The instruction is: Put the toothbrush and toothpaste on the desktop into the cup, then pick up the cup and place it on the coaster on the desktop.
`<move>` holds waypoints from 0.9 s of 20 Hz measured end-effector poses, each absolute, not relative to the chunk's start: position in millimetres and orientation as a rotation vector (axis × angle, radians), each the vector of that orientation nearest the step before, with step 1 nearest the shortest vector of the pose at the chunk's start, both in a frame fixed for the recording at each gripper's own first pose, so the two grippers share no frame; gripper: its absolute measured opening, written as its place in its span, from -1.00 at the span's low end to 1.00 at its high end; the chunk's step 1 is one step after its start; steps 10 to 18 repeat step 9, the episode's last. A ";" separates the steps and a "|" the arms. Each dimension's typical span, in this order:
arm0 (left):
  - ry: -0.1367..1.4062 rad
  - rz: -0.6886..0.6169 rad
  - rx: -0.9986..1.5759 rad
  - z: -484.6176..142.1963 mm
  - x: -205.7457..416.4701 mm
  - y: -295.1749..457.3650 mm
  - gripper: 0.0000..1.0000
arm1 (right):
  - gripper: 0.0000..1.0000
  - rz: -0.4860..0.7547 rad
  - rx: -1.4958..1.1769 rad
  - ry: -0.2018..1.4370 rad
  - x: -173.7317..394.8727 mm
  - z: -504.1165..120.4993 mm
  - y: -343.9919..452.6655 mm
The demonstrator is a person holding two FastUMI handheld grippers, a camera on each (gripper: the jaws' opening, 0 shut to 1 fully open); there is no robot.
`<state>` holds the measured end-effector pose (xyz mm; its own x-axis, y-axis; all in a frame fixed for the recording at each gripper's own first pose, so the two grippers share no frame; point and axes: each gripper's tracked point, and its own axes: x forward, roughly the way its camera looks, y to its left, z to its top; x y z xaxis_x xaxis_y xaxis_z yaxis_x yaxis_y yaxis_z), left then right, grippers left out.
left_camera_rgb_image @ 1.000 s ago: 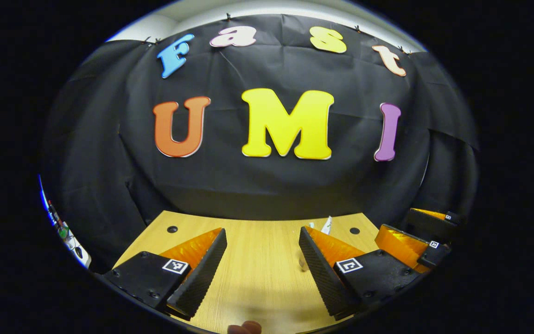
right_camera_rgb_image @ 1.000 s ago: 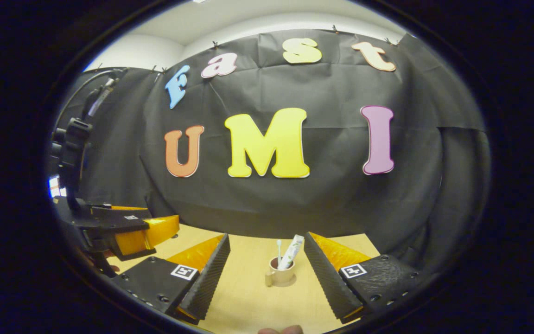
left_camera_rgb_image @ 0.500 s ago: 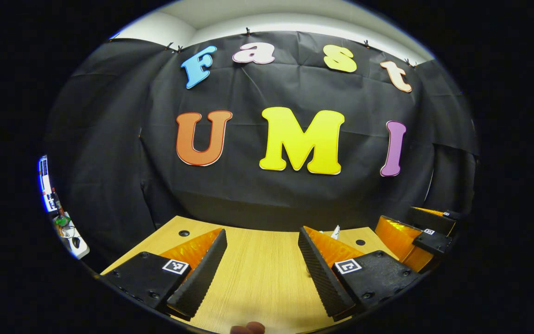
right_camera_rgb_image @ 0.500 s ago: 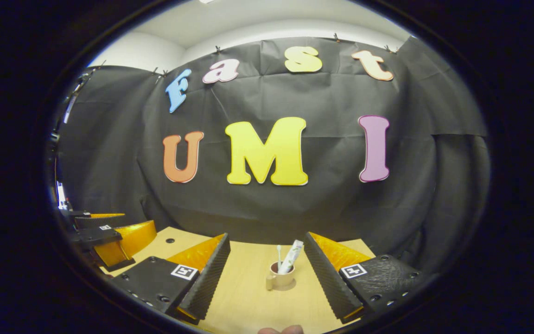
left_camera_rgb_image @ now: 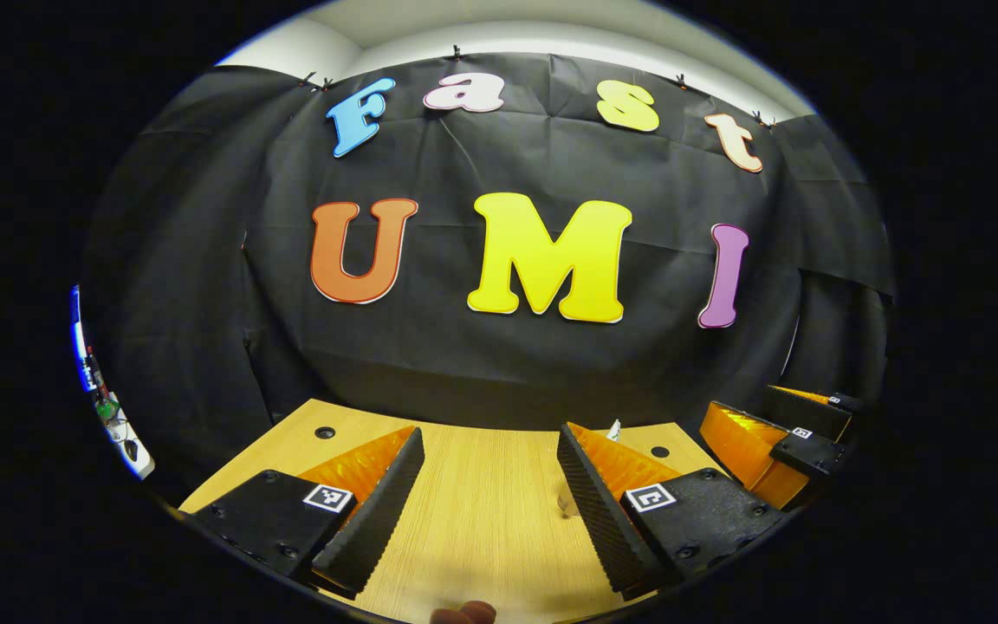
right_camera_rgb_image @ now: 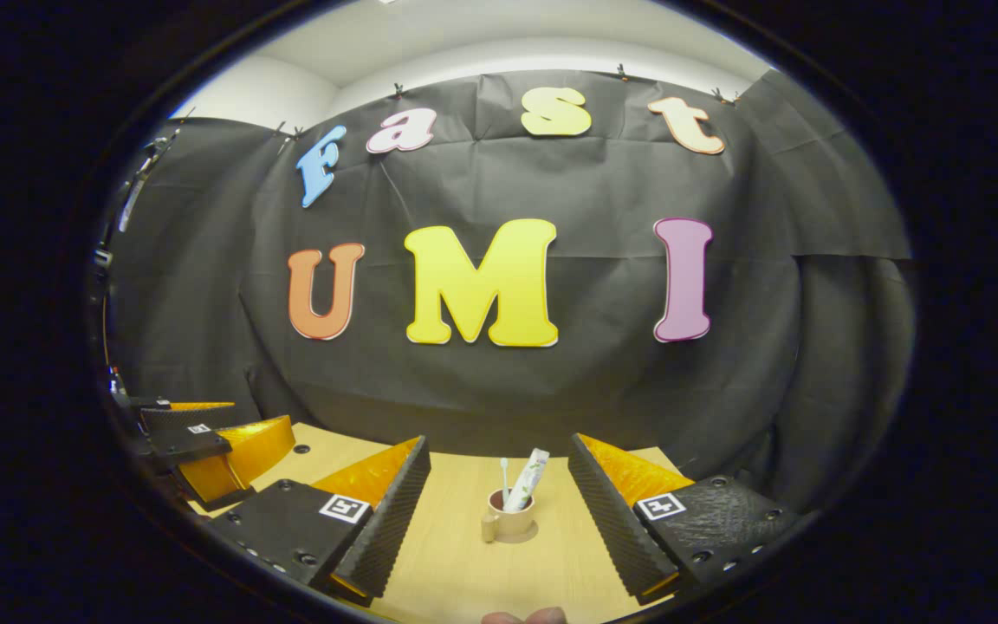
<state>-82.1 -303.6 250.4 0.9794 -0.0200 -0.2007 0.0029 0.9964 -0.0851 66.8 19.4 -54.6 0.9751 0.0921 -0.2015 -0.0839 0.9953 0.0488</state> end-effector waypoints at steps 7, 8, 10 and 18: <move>0.218 -0.003 -0.086 246.8 -84.8 -304.8 0.96 | 0.92 0.089 0.039 0.211 66.0 -55.2 19.9; 0.218 -0.002 -0.085 247.4 -85.2 -304.3 0.97 | 0.91 0.088 0.040 0.211 65.6 -55.0 19.8; 0.217 -0.002 -0.086 247.0 -84.1 -305.4 0.97 | 0.92 0.089 0.043 0.213 66.0 -55.7 20.0; 0.217 -0.002 -0.086 247.0 -84.1 -305.4 0.97 | 0.92 0.089 0.043 0.213 66.0 -55.7 20.0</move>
